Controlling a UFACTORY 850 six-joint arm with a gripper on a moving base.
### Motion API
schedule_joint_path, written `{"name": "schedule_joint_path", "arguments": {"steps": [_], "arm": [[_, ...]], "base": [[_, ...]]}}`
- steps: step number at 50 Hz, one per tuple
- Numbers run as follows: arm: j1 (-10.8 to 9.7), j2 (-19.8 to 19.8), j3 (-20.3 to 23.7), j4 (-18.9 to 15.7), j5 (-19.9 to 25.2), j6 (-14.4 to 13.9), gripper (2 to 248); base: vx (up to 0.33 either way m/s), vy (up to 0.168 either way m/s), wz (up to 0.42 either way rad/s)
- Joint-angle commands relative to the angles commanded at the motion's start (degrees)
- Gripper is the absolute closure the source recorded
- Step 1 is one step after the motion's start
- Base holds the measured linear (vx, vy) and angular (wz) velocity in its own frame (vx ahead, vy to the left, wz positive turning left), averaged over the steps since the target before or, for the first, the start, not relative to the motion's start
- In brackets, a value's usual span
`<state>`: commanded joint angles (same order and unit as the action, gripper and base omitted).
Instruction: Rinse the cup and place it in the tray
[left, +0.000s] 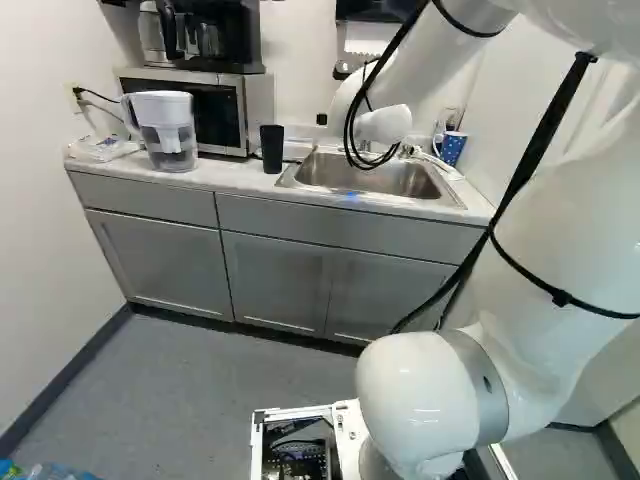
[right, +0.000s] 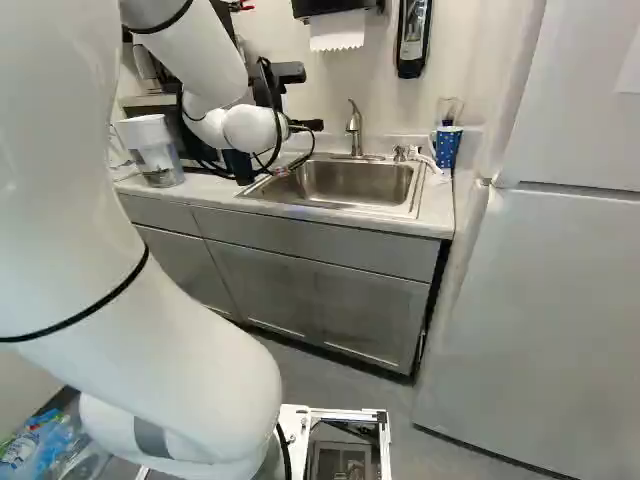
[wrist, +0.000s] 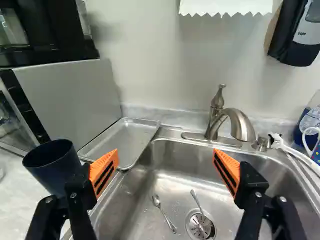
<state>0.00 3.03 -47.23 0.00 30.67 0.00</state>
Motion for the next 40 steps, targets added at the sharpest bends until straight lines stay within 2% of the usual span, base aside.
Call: {"name": "schedule_joint_path", "arguments": {"steps": [27,40], "arm": [[0.0,0.0,0.0,0.0,0.0,0.0,3],[0.0,0.0,0.0,0.0,0.0,0.0,3]], "base": [[0.069,-0.06,-0.002],[0.078,-0.028,-0.008]]}}
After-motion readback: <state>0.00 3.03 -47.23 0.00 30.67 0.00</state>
